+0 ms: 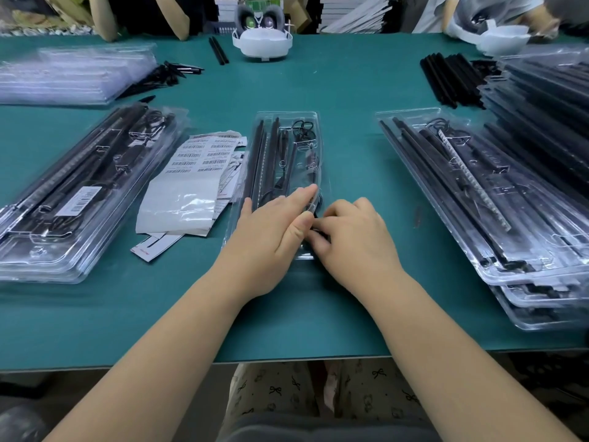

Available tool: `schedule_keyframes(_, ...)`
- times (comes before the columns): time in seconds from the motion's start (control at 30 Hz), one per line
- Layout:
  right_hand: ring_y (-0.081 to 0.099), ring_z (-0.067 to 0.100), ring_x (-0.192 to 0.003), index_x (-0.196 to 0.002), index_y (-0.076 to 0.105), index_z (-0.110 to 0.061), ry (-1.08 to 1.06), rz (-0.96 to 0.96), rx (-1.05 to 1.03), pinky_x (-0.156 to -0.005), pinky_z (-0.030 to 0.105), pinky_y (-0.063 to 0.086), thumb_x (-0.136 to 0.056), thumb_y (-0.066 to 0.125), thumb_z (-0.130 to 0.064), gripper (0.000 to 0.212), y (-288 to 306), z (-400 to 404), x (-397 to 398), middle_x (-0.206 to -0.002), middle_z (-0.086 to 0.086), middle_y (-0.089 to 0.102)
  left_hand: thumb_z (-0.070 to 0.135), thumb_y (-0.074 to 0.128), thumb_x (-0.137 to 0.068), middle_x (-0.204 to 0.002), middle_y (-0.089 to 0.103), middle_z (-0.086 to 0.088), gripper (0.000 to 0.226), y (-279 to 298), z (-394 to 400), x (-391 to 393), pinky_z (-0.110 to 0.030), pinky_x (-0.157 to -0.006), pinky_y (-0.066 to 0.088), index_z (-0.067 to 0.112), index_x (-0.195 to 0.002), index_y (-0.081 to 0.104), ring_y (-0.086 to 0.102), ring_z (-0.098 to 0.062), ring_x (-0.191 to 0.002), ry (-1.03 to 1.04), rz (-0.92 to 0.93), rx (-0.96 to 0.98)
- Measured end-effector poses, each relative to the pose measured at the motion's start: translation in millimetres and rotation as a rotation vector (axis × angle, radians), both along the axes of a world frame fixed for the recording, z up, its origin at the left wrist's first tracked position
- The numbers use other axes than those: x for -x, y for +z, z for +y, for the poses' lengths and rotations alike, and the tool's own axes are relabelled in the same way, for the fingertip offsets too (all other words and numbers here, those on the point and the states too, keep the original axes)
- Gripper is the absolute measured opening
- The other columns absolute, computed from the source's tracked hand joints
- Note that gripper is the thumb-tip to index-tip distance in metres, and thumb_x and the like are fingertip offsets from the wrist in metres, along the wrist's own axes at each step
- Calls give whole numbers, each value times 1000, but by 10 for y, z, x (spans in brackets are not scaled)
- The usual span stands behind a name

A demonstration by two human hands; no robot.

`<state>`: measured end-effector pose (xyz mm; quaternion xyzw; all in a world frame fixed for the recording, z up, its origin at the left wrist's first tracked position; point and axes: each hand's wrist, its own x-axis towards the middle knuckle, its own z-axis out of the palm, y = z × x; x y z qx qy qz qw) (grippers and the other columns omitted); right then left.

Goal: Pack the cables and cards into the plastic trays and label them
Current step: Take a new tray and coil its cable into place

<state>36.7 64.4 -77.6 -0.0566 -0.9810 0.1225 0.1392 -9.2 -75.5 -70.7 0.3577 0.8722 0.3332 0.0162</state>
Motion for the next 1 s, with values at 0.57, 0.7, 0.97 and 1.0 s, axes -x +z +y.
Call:
schedule_keyframes(0.57, 28, 9, -98, -98, 65, -29, -209, 16, 418, -84, 22, 26, -73, 76, -49, 34, -63, 119, 93, -102, -10, 36, 64, 43, -80, -151, 27, 18, 73, 6, -240, 117, -23, -118, 1, 31, -144, 37, 16, 1, -142, -120, 85, 236)
schedule_keyframes(0.7, 49, 3, -87, -113, 68, -29, -27, -96, 543, -73, 6, 32, -79, 74, -36, 36, -14, 267, 50, -107, -10, 50, 66, 37, -78, -152, 25, 17, 76, 34, -236, 133, -22, -117, -2, 32, -145, 34, 13, 1, -143, -135, 55, 279)
schedule_keyframes(0.97, 56, -8, -63, -101, 62, -37, -151, 100, 981, -63, 11, 41, -88, 54, -12, 29, 65, 355, -25, -81, -18, 65, 56, 45, -90, -154, 23, 17, 63, 28, -225, 117, -22, -114, -4, 32, -147, 31, 10, -5, -144, -143, 145, 341)
schedule_keyframes(1.0, 54, -8, -63, -95, 66, -37, -111, 75, 878, -65, 12, 40, -88, 59, -18, 21, 62, 341, -30, -79, -20, 63, 57, 42, -90, -154, 22, 17, 63, 23, -228, 117, -23, -114, -4, 32, -147, 30, 10, -6, -145, -149, 164, 352)
